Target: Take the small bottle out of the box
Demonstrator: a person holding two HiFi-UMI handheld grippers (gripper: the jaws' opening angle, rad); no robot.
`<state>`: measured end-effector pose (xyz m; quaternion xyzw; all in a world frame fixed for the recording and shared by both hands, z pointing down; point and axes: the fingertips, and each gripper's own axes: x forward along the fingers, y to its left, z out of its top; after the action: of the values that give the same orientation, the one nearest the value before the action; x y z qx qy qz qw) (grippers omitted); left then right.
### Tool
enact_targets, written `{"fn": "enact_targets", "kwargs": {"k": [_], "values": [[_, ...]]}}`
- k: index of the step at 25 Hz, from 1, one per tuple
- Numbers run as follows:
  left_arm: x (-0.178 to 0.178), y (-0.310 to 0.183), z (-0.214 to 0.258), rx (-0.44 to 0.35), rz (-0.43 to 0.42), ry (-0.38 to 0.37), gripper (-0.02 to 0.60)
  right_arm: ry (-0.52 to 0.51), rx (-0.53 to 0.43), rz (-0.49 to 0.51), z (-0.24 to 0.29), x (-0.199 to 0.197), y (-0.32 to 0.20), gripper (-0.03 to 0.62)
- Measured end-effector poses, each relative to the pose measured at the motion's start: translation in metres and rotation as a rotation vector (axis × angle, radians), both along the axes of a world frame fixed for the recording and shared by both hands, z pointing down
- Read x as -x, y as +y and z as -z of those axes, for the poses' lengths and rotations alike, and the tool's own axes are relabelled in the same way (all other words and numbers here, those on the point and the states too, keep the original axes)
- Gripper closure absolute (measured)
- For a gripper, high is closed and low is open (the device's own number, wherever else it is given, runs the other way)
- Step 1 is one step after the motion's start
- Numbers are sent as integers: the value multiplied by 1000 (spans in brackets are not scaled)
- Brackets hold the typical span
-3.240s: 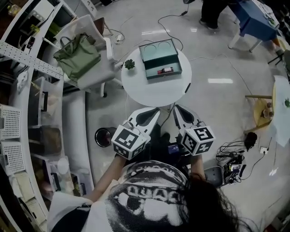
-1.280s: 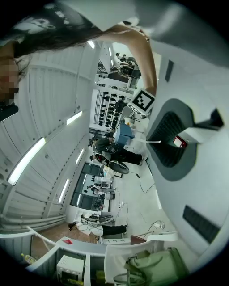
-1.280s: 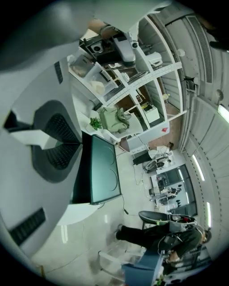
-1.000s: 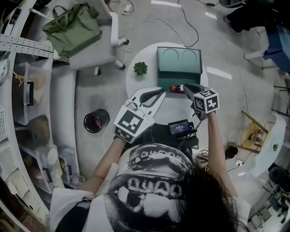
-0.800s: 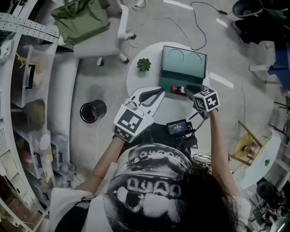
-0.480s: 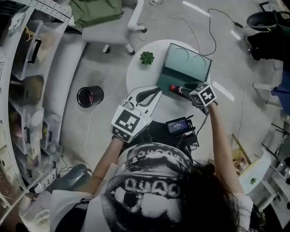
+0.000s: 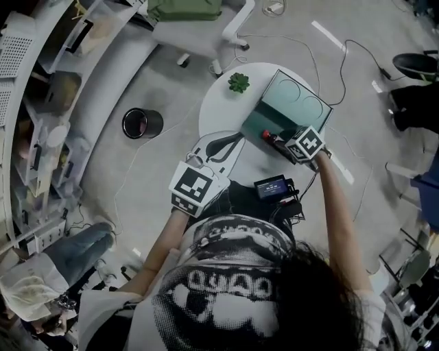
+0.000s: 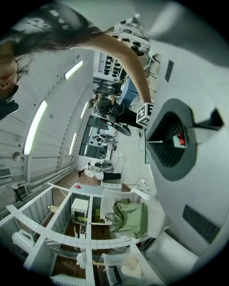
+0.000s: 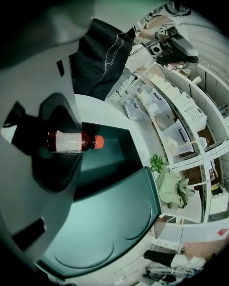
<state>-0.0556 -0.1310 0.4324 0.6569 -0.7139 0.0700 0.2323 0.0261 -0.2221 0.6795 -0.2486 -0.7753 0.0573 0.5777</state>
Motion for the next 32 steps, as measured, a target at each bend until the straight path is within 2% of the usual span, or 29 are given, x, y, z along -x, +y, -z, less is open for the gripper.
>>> {"fn": "enact_targets", "kwargs": {"k": [4, 7, 9, 10, 12, 16, 17, 20, 25, 32], "values": [[-6, 8, 1, -5, 48, -5, 565, -39, -55, -16, 3, 3, -9, 451], [-7, 12, 2, -7, 71, -13, 565, -91, -162, -74, 7, 8, -30, 504], [-8, 13, 3, -8, 83, -15, 565, -119, -183, -100, 13, 11, -34, 504], [-9, 13, 3, -8, 89, -15, 565, -122, -166, -107, 15, 12, -31, 501], [-10, 14, 2, -7, 96, -15, 565, -103, -120, -92, 14, 10, -18, 439], [-10, 11, 0, -11, 101, -23, 565, -35, -85, -1, -1, 5, 10, 380], [-11, 10, 1, -11, 99, -20, 565, -32, -66, 3, -1, 6, 14, 401], [-11, 10, 0, -8, 100, -15, 565, -6, -30, -3, -3, 9, 16, 388], [-12, 10, -2, -5, 99, -10, 565, 95, -6, 14, -10, 4, 14, 376], [-9, 8, -5, -7, 104, -6, 565, 180, 32, 129, -13, 6, 21, 410]]}}
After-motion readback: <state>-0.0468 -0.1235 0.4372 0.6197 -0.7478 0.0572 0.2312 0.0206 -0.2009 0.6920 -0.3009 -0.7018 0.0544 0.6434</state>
